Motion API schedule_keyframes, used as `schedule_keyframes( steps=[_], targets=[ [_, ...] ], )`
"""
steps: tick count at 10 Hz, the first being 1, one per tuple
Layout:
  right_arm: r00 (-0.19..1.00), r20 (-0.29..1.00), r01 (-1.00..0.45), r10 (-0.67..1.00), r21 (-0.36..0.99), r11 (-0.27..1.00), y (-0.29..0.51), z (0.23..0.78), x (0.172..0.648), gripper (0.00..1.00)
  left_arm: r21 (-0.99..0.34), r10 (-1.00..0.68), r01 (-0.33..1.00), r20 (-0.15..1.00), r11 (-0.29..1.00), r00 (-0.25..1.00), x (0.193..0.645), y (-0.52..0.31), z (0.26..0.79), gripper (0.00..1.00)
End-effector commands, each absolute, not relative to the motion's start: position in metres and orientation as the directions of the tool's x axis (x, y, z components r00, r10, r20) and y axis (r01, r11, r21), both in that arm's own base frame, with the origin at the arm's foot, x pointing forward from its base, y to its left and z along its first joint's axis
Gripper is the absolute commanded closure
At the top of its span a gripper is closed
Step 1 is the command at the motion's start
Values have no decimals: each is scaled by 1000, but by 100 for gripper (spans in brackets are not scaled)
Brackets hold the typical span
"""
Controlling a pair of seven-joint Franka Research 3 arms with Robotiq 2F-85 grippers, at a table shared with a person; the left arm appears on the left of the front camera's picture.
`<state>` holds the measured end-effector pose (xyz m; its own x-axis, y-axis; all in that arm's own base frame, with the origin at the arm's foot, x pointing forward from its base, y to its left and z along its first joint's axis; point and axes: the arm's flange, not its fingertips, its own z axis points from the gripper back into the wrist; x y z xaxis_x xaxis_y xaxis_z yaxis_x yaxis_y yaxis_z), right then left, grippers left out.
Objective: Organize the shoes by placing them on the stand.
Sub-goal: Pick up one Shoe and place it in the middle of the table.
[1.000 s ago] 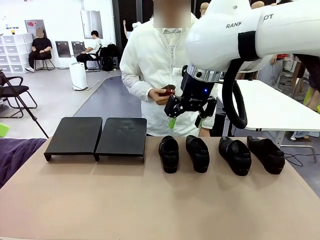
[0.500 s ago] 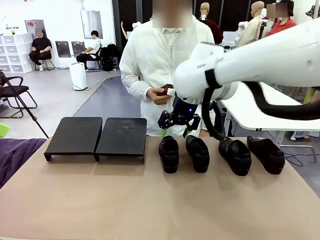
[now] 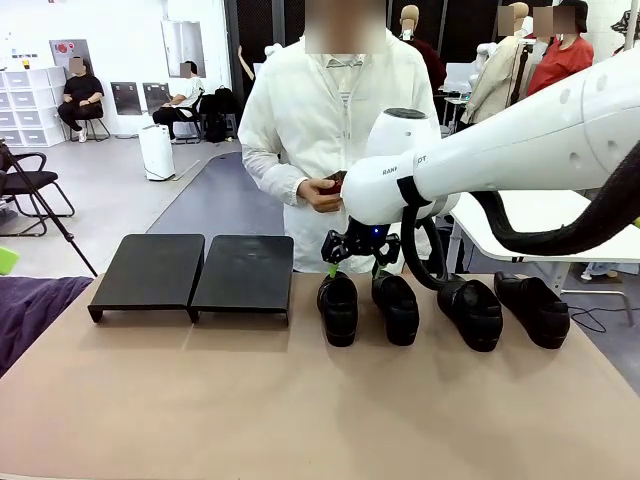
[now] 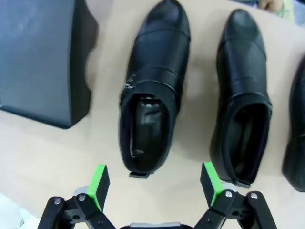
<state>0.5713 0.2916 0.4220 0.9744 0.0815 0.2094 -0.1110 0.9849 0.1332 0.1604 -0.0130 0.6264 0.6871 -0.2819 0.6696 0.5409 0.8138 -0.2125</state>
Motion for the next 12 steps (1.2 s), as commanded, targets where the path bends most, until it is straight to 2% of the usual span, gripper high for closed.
schedule_keyframes(
  steps=[1, 2, 4, 7, 8, 9, 12],
  targets=[
    [984, 179, -45, 23, 122, 992, 304, 405, 589, 0, -222, -285, 552, 670, 804, 685, 159, -12, 627, 0],
    [986, 164, -53, 29, 143, 988, 304, 395, 595, 0, -222, -285, 552, 670, 804, 685, 159, -12, 627, 0],
    [993, 117, 11, -22, 100, 995, 304, 372, 607, 0, -222, -285, 552, 670, 804, 685, 159, -12, 627, 0],
    [996, 89, 4, -14, 114, 994, 312, 362, 608, 0, -222, -285, 552, 670, 804, 685, 159, -12, 627, 0],
    [998, 59, 3, -11, 128, 992, 313, 360, 608, 60, -222, -285, 552, 670, 804, 685, 159, -12, 627, 0],
    [998, 54, 18, -24, 123, 992, 313, 359, 609, 100, -222, -285, 552, 670, 804, 685, 159, -12, 627, 0],
    [999, 40, 30, -34, 95, 995, 315, 356, 611, 100, -222, -285, 552, 670, 804, 685, 159, -12, 627, 0]
  ],
)
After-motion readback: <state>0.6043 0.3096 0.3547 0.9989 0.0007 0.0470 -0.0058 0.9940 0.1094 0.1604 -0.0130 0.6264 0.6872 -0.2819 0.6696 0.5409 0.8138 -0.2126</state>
